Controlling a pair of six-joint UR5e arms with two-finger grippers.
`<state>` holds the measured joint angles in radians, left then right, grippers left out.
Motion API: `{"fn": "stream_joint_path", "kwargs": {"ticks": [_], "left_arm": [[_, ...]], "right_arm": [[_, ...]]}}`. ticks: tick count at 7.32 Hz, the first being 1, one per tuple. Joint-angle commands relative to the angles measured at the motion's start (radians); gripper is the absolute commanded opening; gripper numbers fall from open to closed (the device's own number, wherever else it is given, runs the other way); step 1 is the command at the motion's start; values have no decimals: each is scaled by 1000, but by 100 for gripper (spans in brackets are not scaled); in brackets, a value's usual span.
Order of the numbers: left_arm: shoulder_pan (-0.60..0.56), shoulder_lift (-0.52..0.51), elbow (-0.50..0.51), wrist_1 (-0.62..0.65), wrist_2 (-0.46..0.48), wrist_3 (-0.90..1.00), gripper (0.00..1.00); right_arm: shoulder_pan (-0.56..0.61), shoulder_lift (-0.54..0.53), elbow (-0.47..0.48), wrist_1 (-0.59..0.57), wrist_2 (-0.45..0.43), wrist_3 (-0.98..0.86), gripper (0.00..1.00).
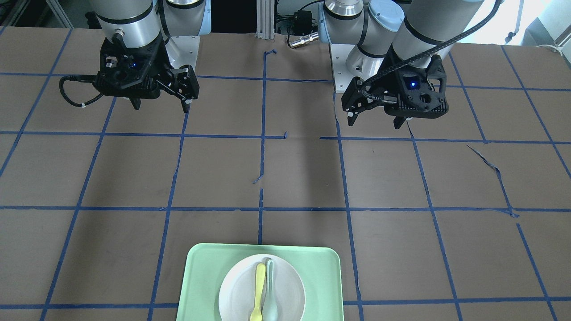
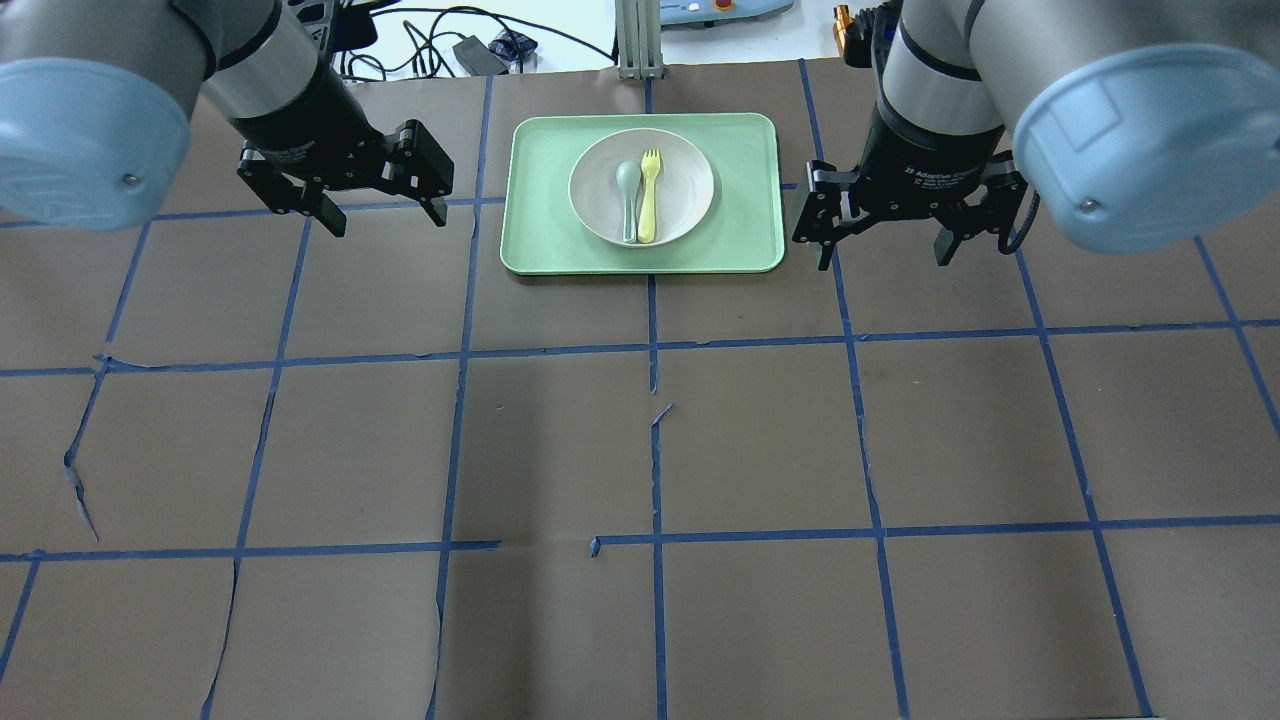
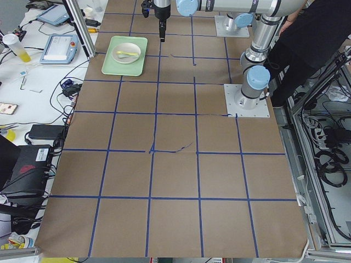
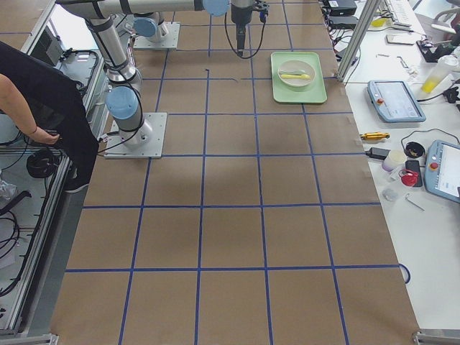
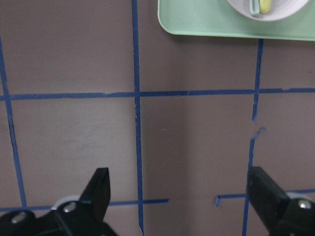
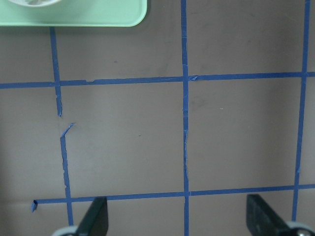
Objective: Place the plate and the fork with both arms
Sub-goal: 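Move the right gripper over the plate and lower onto the yellow fork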
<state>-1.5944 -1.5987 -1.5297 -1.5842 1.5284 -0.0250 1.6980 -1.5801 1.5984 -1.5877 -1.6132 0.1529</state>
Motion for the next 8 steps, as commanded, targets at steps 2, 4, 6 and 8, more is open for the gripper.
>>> {"fn": "stream_joint_path", "kwargs": {"ticks": [2,4,6,8], "left_arm": [[-3,19,-23,6,45,-82,100],[-3,7,-23,4,41,-92,100],[-3,2,-23,3,44,-92,100],[-3,-1,-23,3,38,-93,100]], "right_arm": [[5,2,8,-40,-19,-1,100],[9,52,-5,-102,-17,5,100],[41,190,-47,-184,-16,-13,100],[100,482,-292,-192,-8,0,100]]}}
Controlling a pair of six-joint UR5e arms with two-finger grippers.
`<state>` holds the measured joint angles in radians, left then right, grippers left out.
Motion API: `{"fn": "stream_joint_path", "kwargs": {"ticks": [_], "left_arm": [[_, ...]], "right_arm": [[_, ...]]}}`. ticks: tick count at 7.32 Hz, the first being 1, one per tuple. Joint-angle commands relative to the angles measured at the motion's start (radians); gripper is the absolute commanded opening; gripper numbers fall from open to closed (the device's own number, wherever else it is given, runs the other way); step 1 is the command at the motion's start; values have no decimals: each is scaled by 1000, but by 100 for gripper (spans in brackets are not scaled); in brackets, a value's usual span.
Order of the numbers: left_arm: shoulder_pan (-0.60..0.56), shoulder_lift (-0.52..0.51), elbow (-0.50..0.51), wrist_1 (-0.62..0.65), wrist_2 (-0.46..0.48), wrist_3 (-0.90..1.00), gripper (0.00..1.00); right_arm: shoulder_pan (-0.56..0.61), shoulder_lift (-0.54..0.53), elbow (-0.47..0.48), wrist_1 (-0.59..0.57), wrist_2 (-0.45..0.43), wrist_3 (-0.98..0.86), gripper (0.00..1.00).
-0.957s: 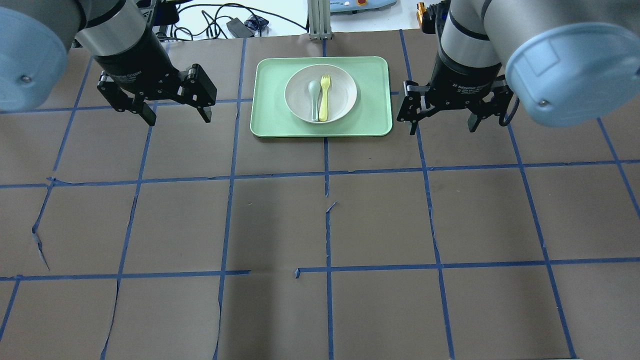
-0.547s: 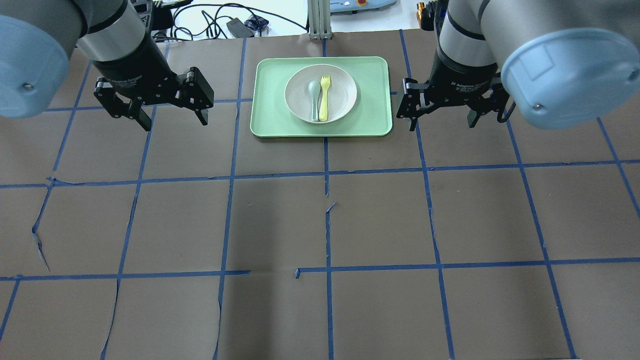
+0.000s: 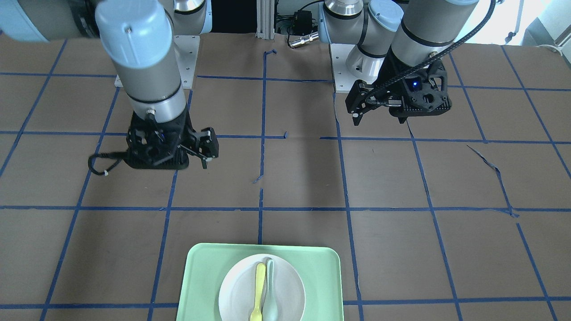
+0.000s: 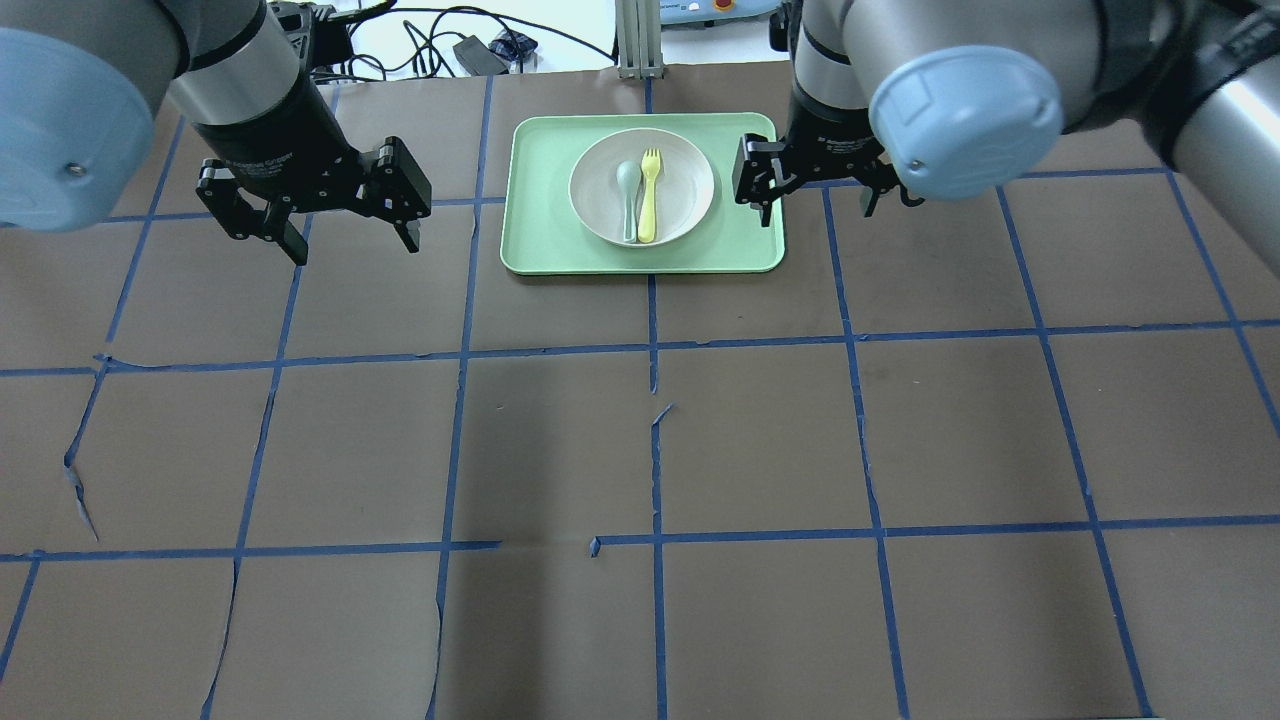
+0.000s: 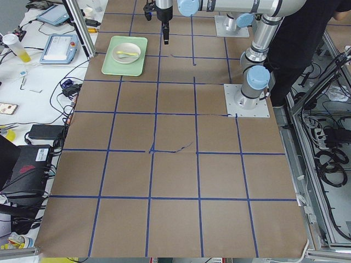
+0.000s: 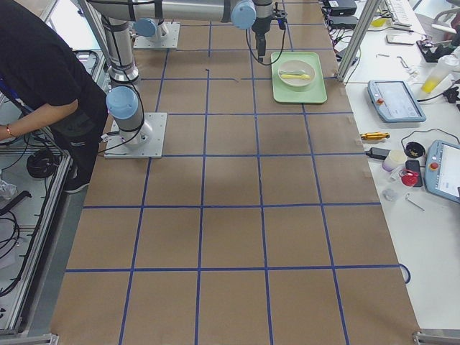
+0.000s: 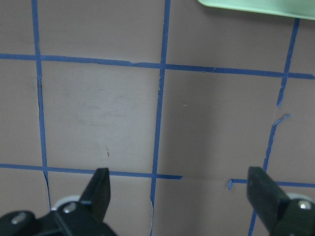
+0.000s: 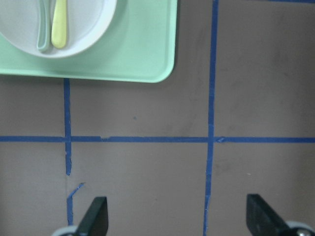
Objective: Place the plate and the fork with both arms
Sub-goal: 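Move the right gripper over the plate and lower onto the yellow fork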
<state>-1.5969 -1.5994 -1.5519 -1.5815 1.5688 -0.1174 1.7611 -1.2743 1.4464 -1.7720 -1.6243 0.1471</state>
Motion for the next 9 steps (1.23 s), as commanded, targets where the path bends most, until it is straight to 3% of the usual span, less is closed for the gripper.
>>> {"fn": "stream_joint_path", "kwargs": {"ticks": [1,3,4,5,7,8,9], "left_arm": [[0,1,-2,-2,-6,-2,100],[-5,9,-14,-5,-3,-4,100],[-12,10,-25,-6,4,-4,100],[-12,10,-34,-5,5,-1,100],[-12,10,-36,-6,5,-2,100],[-12,10,-36,-6,5,-2,100],[-12,10,-36,-5,5,-2,100]], "right_arm": [[44,276,-246,-13,6,9,100],[46,456,-367,-124,32,37,99],[47,513,-441,-124,29,45,98],[47,564,-477,-127,32,72,90],[47,602,-491,-193,58,162,88],[47,618,-494,-211,60,217,76],[47,631,-495,-234,61,279,73]]}}
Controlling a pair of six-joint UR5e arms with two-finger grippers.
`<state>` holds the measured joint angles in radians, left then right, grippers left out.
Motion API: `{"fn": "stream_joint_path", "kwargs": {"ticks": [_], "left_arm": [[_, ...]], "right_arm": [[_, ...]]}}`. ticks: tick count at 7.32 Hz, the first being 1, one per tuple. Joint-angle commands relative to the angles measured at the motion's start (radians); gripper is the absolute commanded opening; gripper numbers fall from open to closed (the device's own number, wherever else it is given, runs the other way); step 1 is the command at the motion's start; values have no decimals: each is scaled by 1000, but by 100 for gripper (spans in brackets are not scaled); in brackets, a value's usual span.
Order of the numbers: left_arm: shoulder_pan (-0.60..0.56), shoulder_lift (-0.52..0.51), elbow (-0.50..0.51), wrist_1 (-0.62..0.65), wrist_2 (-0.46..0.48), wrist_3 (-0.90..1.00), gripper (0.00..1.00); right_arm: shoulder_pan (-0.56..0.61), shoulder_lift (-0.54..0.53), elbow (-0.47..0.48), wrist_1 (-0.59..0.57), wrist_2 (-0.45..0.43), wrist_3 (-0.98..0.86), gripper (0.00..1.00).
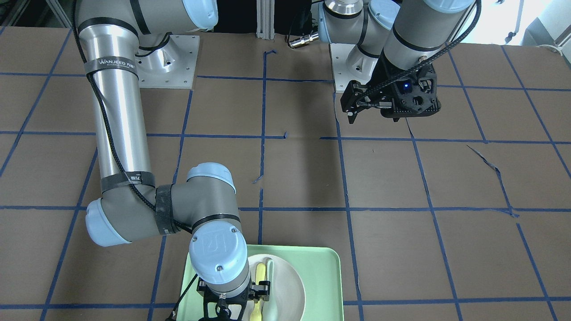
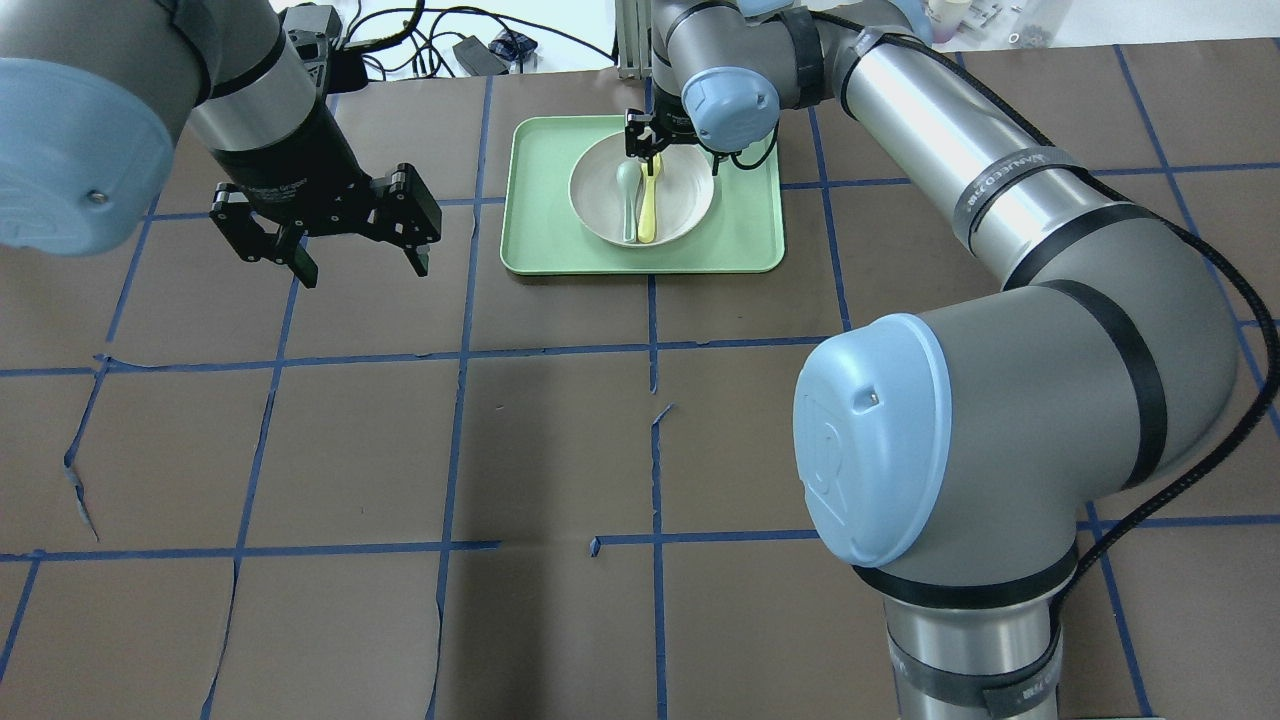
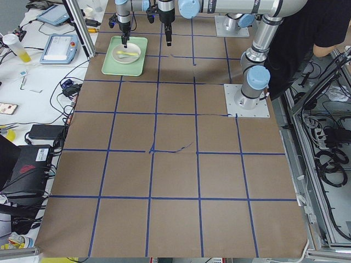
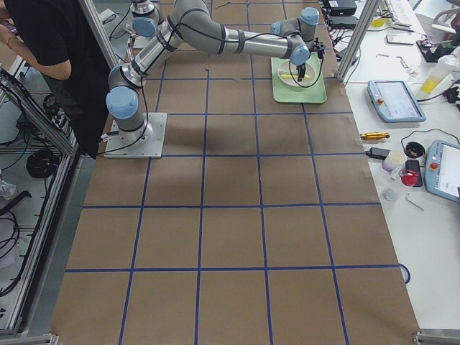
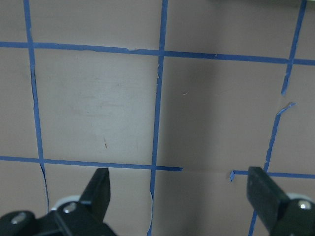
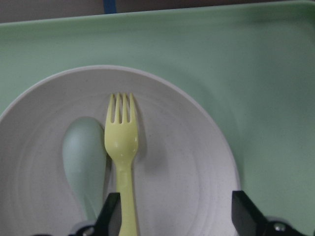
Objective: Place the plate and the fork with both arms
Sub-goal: 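Move the right gripper over the plate and lower onto the yellow fork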
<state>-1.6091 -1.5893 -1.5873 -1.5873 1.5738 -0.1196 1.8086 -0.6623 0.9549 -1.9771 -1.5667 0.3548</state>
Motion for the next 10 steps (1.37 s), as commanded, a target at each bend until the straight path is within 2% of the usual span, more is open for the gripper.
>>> {"fn": "stream_joint_path", "kwargs": {"ticks": [1,2,7,8,9,10], "left_arm": [[0,2,0,1,0,1,100],[0,0,0,1,0,3,100],[0,2,0,4,0,3,100],[0,2,0,4,0,5,100],[0,2,0,4,0,3,100],[0,2,0,4,0,5,100]], "right_arm": [[0,20,-4,-35,4,99,73],[3,21,-2,-37,16,125,64],[26,32,8,-39,36,118,63],[26,33,8,-39,33,101,59],[26,33,18,-37,30,98,51],[26,33,30,-37,28,98,48]]}}
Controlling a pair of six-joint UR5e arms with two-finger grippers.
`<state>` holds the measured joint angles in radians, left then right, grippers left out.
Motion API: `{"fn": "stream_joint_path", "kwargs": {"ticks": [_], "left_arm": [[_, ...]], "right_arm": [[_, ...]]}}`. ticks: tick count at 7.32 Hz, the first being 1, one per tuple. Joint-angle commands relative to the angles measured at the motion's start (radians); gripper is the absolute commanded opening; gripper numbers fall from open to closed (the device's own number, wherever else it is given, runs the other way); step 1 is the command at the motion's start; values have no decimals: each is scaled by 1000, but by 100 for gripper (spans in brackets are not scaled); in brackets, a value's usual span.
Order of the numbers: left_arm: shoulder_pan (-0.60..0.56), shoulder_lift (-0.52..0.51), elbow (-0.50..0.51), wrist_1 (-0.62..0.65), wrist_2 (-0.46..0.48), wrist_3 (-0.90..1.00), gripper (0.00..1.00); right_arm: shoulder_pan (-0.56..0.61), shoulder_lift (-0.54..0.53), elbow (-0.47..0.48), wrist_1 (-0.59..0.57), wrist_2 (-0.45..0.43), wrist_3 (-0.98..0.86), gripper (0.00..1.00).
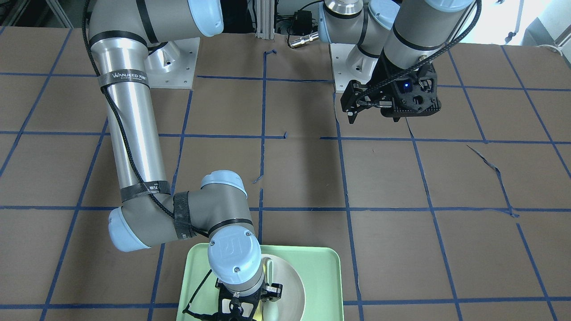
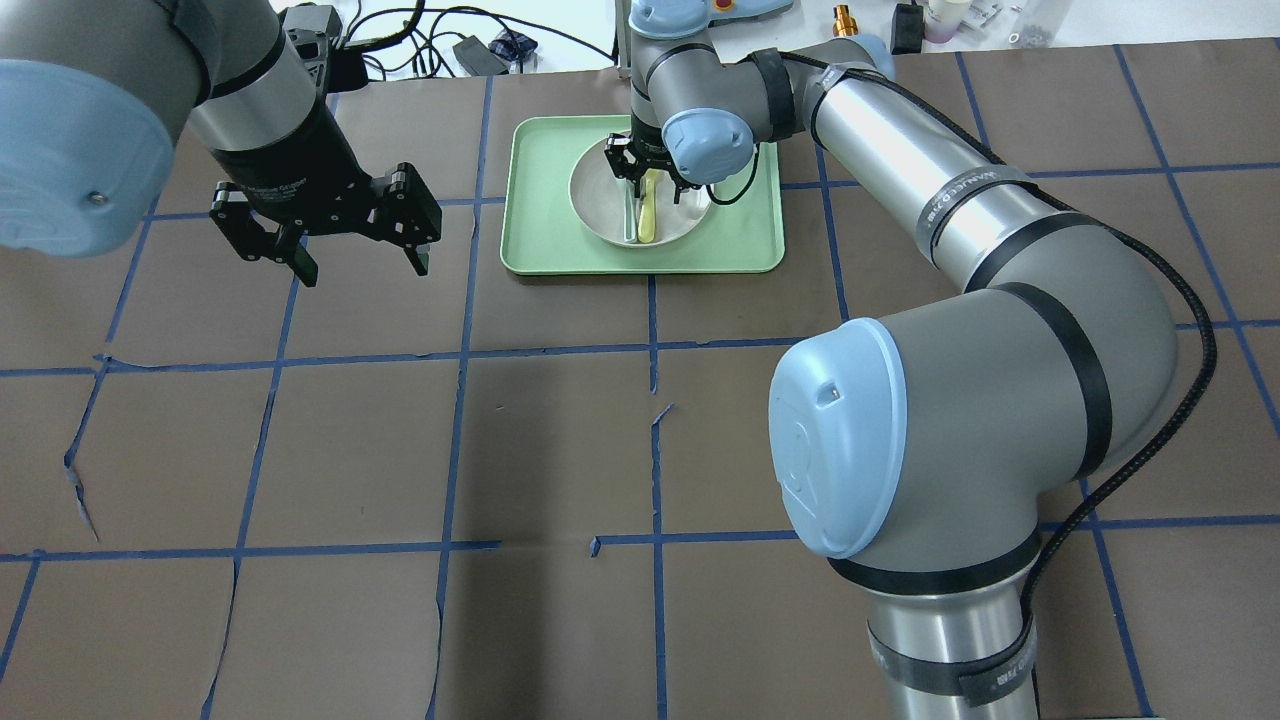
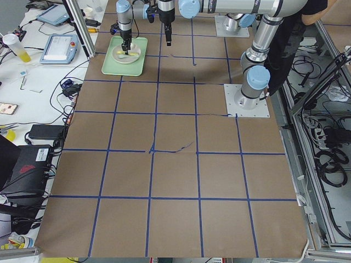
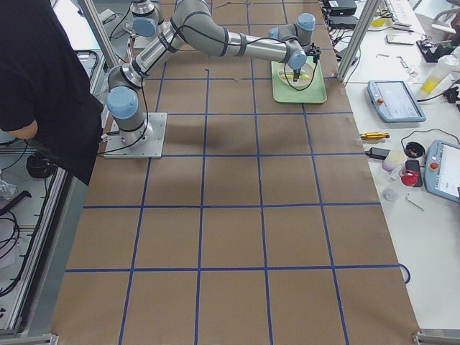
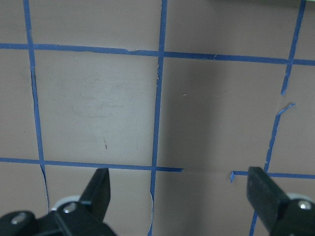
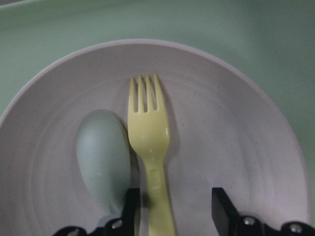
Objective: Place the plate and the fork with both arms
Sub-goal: 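Close the right gripper on the yellow fork and lift it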
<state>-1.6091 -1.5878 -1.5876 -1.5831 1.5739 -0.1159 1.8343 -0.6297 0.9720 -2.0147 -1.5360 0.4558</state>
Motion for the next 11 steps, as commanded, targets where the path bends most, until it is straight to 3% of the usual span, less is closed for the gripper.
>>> {"fn": "stream_joint_path", "kwargs": {"ticks": [1,4,5,6,8,11], "left_arm": [[0,-1,1,2,0,1,100],[0,0,0,2,0,-1,100],[0,0,0,2,0,-1,100],[0,0,1,2,0,-1,100],[0,2,2,2,0,1,100],[0,0,3,2,0,1,100]], "right_arm": [[0,1,14,-1,-3,-3,48],[0,-2,14,-1,-6,-6,39],[0,-4,16,-1,-7,-6,27],[0,-4,16,-1,-7,-8,25],[0,-4,17,-1,-7,-13,12],[0,-39,17,20,-7,-40,12]]}}
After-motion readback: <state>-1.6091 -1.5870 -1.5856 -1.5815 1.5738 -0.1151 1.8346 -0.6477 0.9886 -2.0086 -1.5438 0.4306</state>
